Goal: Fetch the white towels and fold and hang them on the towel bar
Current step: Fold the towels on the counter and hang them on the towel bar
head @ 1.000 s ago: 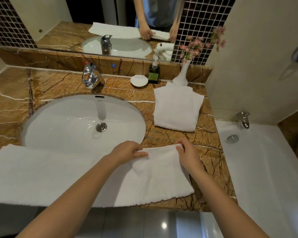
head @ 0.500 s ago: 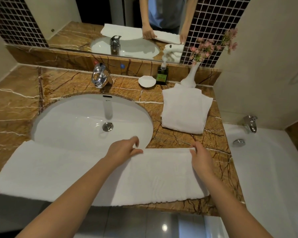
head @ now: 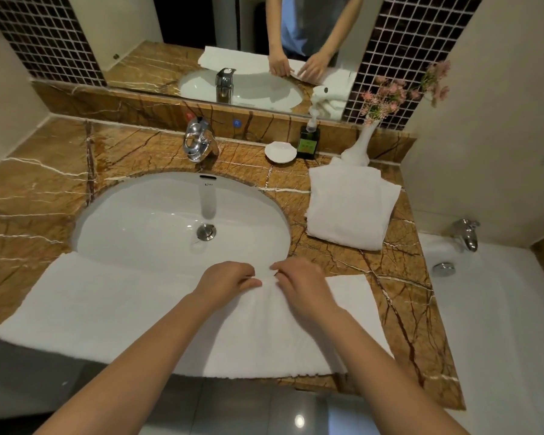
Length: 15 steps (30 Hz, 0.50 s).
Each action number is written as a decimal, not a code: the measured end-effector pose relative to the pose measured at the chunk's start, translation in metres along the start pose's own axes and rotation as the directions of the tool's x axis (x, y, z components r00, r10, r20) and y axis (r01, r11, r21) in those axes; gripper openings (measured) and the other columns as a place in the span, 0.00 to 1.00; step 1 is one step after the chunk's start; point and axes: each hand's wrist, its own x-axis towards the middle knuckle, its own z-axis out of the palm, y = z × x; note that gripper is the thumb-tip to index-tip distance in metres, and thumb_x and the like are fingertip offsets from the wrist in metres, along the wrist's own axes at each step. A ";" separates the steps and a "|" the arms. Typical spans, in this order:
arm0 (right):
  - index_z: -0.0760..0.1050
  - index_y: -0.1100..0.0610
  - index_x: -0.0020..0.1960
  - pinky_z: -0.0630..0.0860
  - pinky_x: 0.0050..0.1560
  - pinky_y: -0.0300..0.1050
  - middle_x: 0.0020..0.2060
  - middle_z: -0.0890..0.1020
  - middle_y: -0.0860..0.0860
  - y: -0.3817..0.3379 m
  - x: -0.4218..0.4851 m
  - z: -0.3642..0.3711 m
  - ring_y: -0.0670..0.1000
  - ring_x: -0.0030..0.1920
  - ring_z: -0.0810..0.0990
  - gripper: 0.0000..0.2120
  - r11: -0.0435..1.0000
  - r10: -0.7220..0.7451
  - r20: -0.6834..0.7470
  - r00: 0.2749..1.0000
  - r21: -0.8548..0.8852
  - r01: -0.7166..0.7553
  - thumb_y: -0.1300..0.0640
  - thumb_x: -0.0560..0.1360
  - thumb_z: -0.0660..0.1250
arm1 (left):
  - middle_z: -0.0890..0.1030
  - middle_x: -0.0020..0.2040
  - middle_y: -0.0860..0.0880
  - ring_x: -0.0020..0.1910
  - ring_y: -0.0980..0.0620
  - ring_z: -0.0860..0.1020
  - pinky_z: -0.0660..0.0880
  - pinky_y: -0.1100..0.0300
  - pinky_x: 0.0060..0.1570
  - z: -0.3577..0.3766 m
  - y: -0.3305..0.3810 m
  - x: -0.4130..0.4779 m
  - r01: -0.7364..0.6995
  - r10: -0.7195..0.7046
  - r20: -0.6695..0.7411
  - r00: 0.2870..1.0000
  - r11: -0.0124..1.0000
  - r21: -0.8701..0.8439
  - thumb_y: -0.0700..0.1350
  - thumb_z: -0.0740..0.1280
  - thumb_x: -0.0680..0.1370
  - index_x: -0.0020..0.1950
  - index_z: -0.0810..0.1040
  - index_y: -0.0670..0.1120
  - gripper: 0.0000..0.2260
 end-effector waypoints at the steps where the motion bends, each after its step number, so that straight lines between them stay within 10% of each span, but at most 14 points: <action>1: 0.77 0.47 0.60 0.66 0.61 0.50 0.53 0.81 0.44 -0.010 0.006 0.006 0.48 0.58 0.75 0.13 0.996 -0.005 0.088 0.996 0.088 -0.003 0.50 0.79 0.58 | 0.72 0.32 0.52 0.37 0.50 0.73 0.63 0.58 0.31 -0.001 -0.001 -0.001 -0.008 0.008 -0.008 1.000 1.000 -0.016 0.59 0.62 0.78 0.39 0.71 0.46 0.18; 5: 0.77 0.47 0.55 0.70 0.57 0.48 0.39 0.77 0.41 -0.019 0.017 0.012 0.49 0.48 0.77 0.08 0.973 0.038 0.148 0.988 0.218 -0.071 0.51 0.77 0.63 | 0.74 0.33 0.58 0.37 0.56 0.73 0.66 0.64 0.34 -0.010 -0.014 -0.013 -0.012 0.010 -0.013 1.000 0.988 -0.154 0.54 0.66 0.77 0.52 0.74 0.50 0.09; 15: 0.74 0.47 0.42 0.69 0.50 0.44 0.36 0.79 0.45 -0.013 0.018 0.020 0.46 0.41 0.76 0.03 0.958 0.063 0.078 0.995 0.276 -0.083 0.54 0.74 0.67 | 0.78 0.33 0.58 0.34 0.61 0.75 0.72 0.58 0.40 -0.026 -0.040 -0.027 0.073 -0.067 0.029 0.997 0.954 -0.291 0.52 0.70 0.73 0.42 0.73 0.54 0.07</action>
